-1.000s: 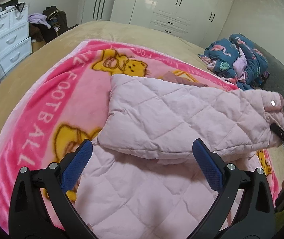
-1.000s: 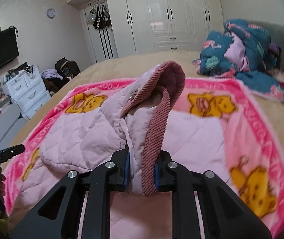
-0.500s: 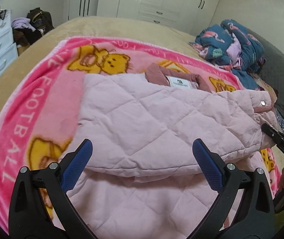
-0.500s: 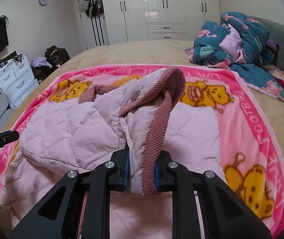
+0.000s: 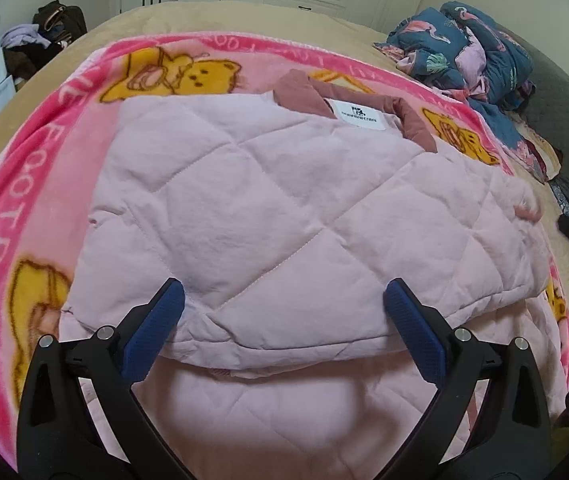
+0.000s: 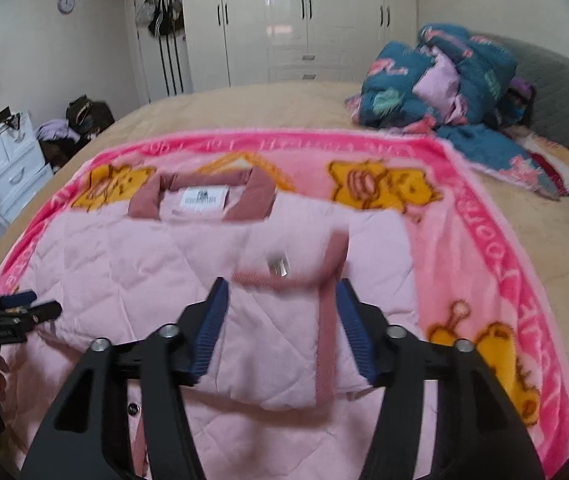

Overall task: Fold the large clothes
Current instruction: 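Lay the sleeve flat on the jacket front and open the right tool, then move both open tools back over the jacket toward its hem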

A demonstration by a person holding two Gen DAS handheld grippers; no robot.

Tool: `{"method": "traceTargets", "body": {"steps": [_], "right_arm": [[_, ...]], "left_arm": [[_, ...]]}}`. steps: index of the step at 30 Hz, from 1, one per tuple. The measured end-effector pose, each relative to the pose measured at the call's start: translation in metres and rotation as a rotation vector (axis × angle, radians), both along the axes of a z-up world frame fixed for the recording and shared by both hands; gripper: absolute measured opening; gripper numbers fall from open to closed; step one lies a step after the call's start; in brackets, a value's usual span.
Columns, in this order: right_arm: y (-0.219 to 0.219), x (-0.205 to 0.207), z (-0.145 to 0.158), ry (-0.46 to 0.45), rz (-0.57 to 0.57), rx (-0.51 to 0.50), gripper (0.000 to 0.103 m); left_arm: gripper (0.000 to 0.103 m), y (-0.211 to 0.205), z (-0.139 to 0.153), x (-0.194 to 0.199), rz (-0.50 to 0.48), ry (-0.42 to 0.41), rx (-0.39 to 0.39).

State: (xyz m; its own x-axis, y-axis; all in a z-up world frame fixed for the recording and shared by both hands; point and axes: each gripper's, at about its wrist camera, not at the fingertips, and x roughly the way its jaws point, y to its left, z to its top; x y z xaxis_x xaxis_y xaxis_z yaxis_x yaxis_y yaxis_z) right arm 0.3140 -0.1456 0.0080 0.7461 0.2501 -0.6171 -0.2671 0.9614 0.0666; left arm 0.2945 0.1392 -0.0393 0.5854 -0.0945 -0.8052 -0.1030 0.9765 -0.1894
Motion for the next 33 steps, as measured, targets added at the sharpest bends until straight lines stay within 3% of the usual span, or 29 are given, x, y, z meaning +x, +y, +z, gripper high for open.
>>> {"method": "traceTargets", "body": {"steps": [3, 9, 12, 14, 17, 27, 33], "right_arm": [[0.011, -0.005, 0.004, -0.016, 0.033, 0.004, 0.069], [0.051, 0.003, -0.007, 0.035, 0.120, -0.053, 0.070], [0.069, 0.007, -0.016, 0.066, 0.152, -0.084, 0.070], [0.079, 0.008, -0.022, 0.081, 0.160, -0.108, 0.070], [0.085, 0.011, -0.032, 0.102, 0.167, -0.122, 0.071], [0.087, 0.038, -0.079, 0.194, 0.142, -0.138, 0.086], [0.078, 0.035, -0.069, 0.208, 0.136, -0.086, 0.087]], "left_arm": [[0.094, 0.001, 0.001, 0.000, 0.006, 0.007, -0.002], [0.094, -0.007, 0.032, 0.004, -0.023, -0.063, -0.017], [0.094, -0.009, 0.009, 0.021, -0.061, 0.041, -0.032], [0.094, -0.009, -0.006, 0.026, -0.072, 0.066, -0.019], [0.094, -0.007, -0.016, 0.027, -0.072, 0.060, -0.028], [0.095, -0.011, -0.020, 0.027, -0.066, 0.048, 0.007], [0.095, -0.012, -0.016, 0.025, -0.065, 0.049, 0.010]]}}
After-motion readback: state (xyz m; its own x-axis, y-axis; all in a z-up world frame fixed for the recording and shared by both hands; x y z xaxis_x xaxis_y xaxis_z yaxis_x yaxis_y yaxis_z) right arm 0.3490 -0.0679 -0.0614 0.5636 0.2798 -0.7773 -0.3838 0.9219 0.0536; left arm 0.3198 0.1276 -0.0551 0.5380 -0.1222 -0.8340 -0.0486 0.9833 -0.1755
